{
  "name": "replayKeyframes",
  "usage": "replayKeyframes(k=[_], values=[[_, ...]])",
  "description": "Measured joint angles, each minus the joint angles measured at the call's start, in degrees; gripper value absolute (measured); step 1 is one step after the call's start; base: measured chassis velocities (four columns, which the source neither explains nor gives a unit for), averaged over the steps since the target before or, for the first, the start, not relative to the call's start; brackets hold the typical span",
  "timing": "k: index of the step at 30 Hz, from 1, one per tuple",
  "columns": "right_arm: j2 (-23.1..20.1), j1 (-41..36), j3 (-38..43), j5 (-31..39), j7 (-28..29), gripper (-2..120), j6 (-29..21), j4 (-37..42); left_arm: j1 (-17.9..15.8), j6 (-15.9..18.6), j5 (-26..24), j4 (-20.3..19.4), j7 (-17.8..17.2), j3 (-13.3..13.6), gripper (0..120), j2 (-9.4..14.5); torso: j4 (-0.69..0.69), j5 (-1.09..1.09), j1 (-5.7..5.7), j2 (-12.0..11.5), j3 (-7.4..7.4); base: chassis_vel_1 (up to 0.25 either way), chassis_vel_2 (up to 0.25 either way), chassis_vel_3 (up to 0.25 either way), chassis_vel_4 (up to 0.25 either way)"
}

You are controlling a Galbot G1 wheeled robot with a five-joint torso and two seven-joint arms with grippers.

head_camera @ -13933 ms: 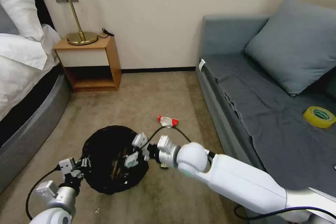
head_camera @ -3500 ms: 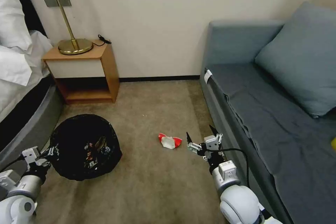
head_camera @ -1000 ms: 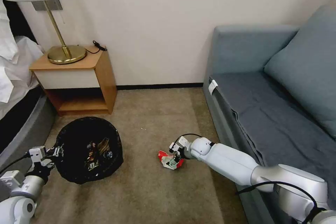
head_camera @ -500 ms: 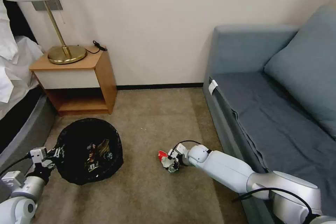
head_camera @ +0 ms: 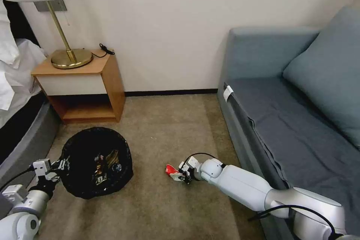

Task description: Pick up the trash bin, then pick up the garbage on the floor and place it into the trash bin.

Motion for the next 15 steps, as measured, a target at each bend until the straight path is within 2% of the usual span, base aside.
replayKeyframes(k=[3,7,11,15], values=[[-0.41,-0.07,0.56,0.26,0.64,0,0.02,1.15,0.26,-0.01,-0.3,-0.14,-0.13,0.0,5,-0.01,0.0,0.01,0.0,0.0,0.0,0.0,0.0,0.0,0.0],[-1.64,0.24,2.36,0.63,1.99,0,-0.02,3.64,0.58,-0.03,-0.71,-0.18,-0.39,0.01,5,-0.12,0.01,0.01,0.0,0.0,0.0,0.0,0.0,0.0,0.0],[-4.95,0.99,6.58,2.36,5.54,0,0.43,10.92,0.96,0.06,-1.57,-0.58,-0.86,0.66,5,-0.46,0.0,0.01,0.0,0.0,0.0,0.0,0.0,0.0,0.0],[-6.51,2.54,9.7,3.47,8.08,0,1.66,17.02,1.12,0.59,-1.92,-1.16,-1.32,1.37,5,-0.67,-0.01,0.0,0.0,0.0,0.0,0.0,0.0,0.0,0.0]])
